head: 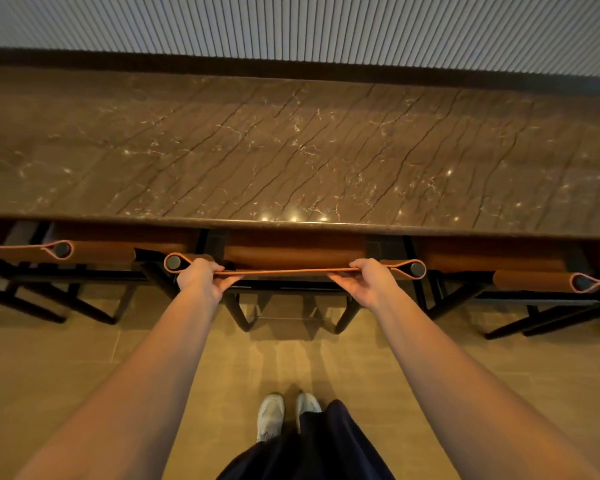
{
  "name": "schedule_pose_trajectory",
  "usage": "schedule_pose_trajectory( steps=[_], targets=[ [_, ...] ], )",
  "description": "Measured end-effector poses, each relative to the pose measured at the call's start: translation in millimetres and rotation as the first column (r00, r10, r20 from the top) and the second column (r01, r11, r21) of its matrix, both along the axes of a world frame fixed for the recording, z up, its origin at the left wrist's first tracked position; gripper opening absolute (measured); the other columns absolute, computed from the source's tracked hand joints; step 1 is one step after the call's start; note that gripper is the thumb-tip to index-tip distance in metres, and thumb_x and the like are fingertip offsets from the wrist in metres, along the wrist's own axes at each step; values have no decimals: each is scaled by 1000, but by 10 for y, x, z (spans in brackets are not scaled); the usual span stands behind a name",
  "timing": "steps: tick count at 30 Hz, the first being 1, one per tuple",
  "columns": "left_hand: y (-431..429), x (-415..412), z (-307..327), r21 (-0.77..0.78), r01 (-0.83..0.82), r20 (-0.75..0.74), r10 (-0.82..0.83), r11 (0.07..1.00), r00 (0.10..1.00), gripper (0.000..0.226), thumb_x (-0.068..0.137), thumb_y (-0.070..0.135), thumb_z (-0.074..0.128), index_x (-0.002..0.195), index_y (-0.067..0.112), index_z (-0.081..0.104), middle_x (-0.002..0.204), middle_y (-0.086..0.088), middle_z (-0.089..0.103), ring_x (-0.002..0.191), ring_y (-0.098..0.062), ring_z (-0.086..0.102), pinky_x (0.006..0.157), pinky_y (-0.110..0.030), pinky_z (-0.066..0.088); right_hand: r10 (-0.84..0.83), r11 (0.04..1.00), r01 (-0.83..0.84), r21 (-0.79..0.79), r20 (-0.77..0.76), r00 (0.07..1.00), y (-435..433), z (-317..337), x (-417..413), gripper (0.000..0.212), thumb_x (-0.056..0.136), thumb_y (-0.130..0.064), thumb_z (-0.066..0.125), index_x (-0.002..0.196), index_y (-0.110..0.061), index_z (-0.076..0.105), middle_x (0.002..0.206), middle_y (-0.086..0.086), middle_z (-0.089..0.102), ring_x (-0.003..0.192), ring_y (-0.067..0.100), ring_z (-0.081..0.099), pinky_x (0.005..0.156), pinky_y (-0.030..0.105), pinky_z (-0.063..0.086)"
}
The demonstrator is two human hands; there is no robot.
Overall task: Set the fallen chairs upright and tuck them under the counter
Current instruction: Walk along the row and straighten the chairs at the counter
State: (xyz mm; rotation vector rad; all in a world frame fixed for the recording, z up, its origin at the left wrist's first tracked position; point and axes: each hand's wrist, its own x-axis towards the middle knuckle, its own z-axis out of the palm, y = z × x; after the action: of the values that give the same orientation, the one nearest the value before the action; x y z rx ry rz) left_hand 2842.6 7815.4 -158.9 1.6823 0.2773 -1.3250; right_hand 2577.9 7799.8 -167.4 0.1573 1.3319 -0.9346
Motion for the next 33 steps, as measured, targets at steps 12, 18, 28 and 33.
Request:
schedule_pose_trajectory(
  steps=[12,18,28,33],
  targets=[
    [-260,230,-9,-19,-16,-35,16,1000,999,32,92,-7,47,122,2,52,122,-20,53,111,-41,58,82,-50,56,-43,999,43,-34,-5,999,-263,-27,260,44,97,6,40,139,-6,38,125,22,52,118,40,55,96,59,46],
    [-235,242,10,-22,4,-76,-6,1000,997,22,94,-3,49,114,4,55,117,-18,56,109,-38,59,75,-49,58,-5,998,4,-56,-22,1000,-213,-15,239,35,98,3,42,132,-2,42,113,21,56,99,36,62,85,54,53],
    [-4,170,139,-208,148,-145,-180,967,973,32,94,22,59,122,11,50,134,-20,51,118,-33,56,94,-44,51,251,959,-274,-65,-242,937,87,118,226,27,96,-35,56,117,-20,50,116,13,62,99,27,63,72,40,58],
    [114,-194,301,-278,260,-119,-302,925,946,55,94,22,58,143,13,34,141,-24,43,120,-35,54,86,-42,53,207,950,-272,-155,-343,916,388,283,243,37,100,-33,47,132,-14,53,106,5,69,96,20,67,72,32,57]
  ],
)
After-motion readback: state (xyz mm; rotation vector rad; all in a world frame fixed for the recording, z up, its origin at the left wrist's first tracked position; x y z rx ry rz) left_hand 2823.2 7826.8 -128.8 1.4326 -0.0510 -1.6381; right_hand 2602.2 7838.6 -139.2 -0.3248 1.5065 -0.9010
